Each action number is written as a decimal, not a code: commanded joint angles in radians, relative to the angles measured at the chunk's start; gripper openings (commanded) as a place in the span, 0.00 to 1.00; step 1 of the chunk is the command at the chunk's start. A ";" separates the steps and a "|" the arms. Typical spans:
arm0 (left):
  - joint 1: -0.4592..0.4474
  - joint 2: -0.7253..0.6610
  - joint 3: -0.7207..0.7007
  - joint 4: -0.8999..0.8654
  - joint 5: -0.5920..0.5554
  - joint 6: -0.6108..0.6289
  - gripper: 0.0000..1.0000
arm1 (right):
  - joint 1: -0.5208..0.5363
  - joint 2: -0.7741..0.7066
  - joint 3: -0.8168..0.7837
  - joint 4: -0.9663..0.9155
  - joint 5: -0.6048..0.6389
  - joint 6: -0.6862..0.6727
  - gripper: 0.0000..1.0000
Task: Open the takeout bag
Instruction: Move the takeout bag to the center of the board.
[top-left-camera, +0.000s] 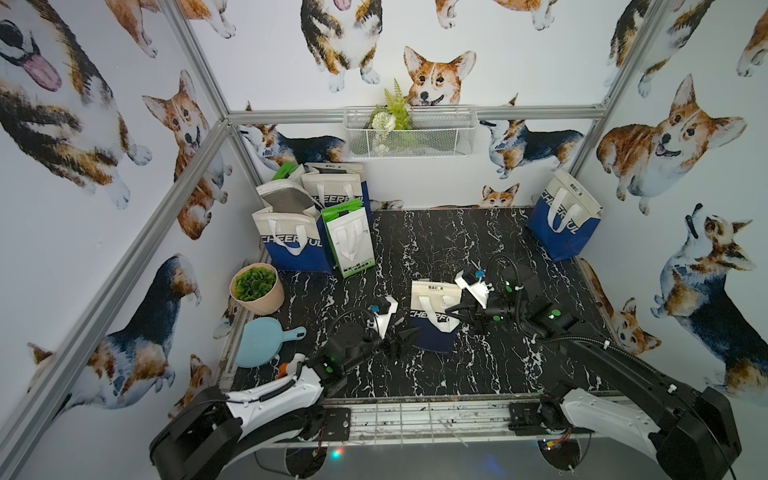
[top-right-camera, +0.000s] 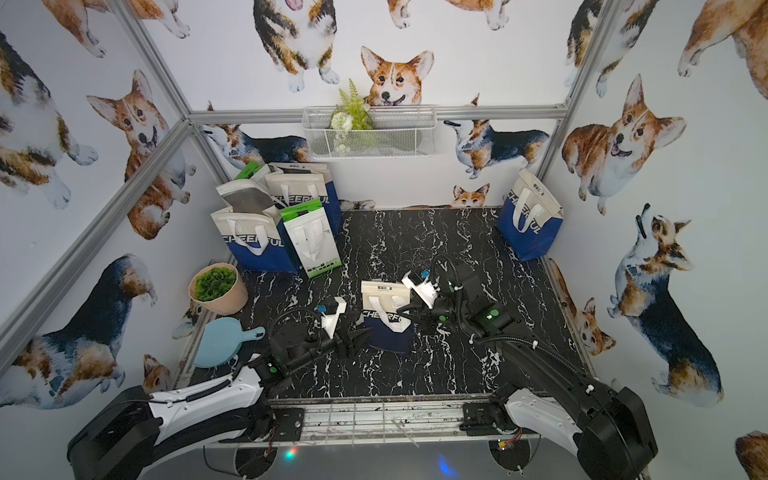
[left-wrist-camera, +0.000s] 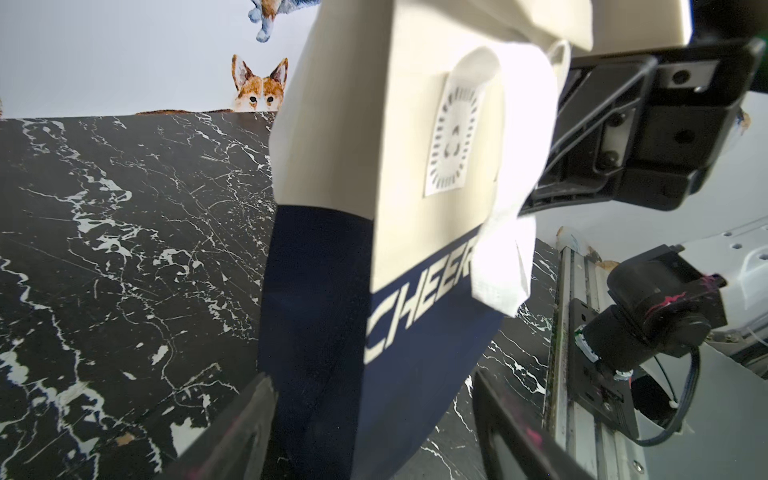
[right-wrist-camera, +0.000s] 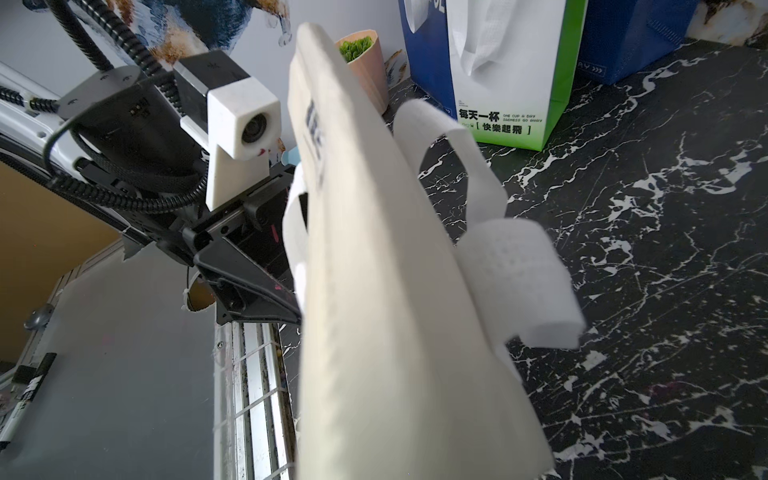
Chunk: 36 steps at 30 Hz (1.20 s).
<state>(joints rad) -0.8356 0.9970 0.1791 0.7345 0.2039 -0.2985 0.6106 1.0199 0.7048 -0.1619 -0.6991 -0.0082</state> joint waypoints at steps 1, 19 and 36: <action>-0.003 0.014 0.009 0.048 0.014 -0.003 0.77 | 0.006 -0.007 -0.001 0.036 -0.012 -0.044 0.00; -0.041 0.120 0.050 0.150 0.197 -0.005 0.47 | 0.006 -0.038 -0.010 0.032 0.070 -0.031 0.00; -0.043 0.057 0.017 0.110 0.105 -0.009 0.00 | 0.006 -0.094 -0.008 0.016 0.228 0.016 0.46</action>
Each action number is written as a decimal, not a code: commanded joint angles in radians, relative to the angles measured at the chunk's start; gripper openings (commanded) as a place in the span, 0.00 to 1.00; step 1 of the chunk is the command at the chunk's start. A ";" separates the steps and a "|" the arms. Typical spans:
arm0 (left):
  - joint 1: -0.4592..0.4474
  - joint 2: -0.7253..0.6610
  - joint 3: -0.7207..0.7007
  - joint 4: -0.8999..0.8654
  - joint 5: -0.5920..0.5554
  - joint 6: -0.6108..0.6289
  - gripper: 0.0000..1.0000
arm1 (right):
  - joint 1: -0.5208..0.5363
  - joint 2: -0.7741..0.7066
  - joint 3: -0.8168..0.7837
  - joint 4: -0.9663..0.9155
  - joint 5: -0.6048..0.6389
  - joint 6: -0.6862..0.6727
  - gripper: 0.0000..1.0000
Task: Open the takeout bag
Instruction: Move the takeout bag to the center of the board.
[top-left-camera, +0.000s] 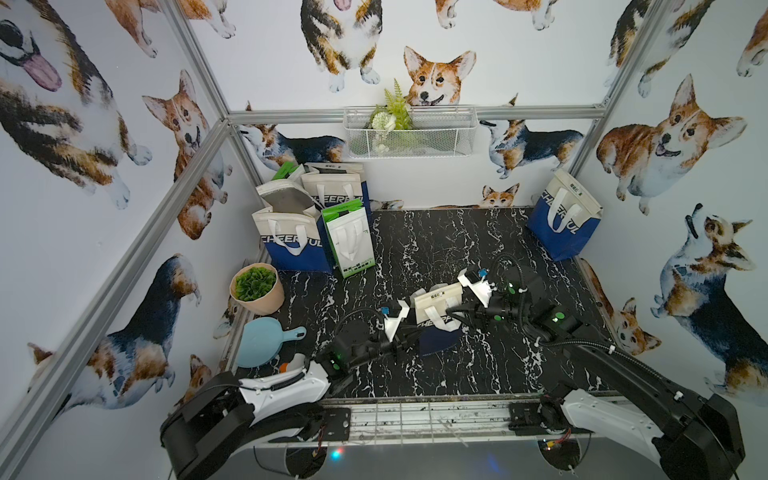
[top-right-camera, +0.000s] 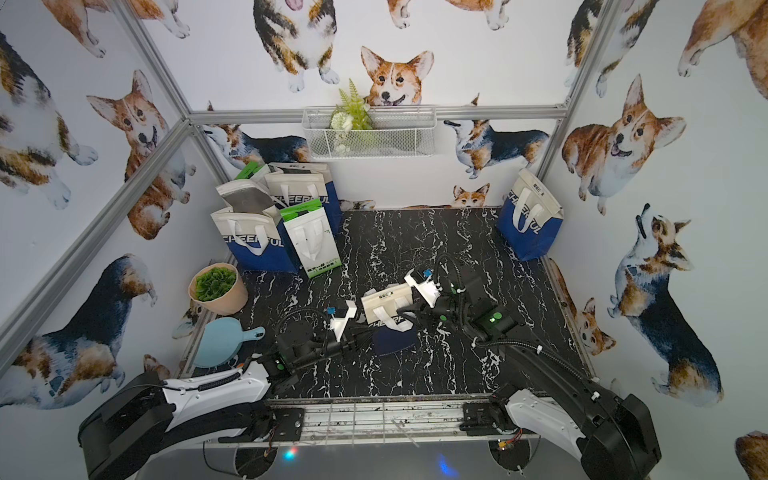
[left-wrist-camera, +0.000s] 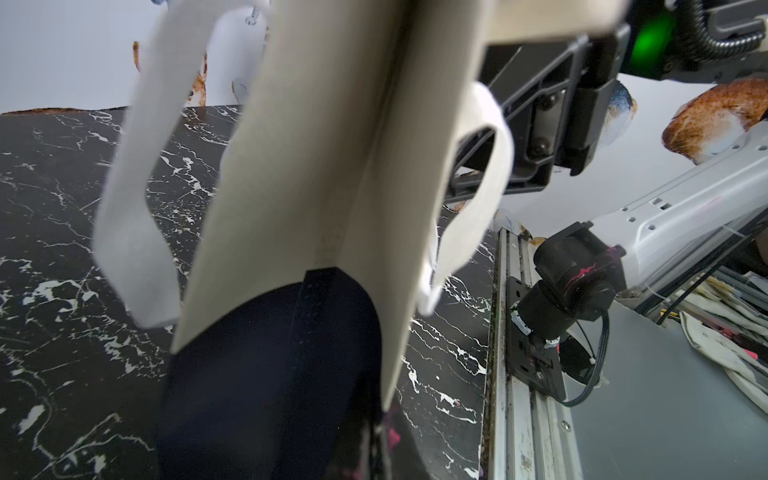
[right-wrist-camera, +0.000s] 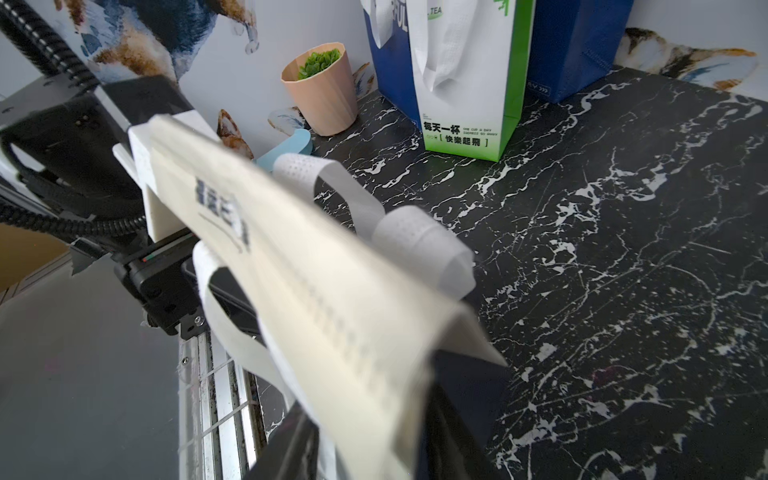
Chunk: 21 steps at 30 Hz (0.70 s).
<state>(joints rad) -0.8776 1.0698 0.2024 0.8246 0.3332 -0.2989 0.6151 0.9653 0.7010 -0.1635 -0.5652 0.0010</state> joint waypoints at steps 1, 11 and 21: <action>-0.001 -0.022 -0.009 0.016 -0.036 -0.012 0.00 | 0.001 -0.067 -0.013 0.020 0.125 0.006 0.47; -0.001 -0.067 -0.023 -0.012 -0.095 -0.025 0.00 | 0.021 -0.379 -0.051 0.027 0.267 -0.020 0.46; -0.001 -0.041 -0.009 -0.017 -0.095 -0.020 0.00 | 0.069 -0.293 -0.095 0.406 0.103 -0.169 0.41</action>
<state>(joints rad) -0.8780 1.0210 0.1825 0.7952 0.2512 -0.3176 0.6746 0.6182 0.5995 0.0158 -0.3878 -0.0772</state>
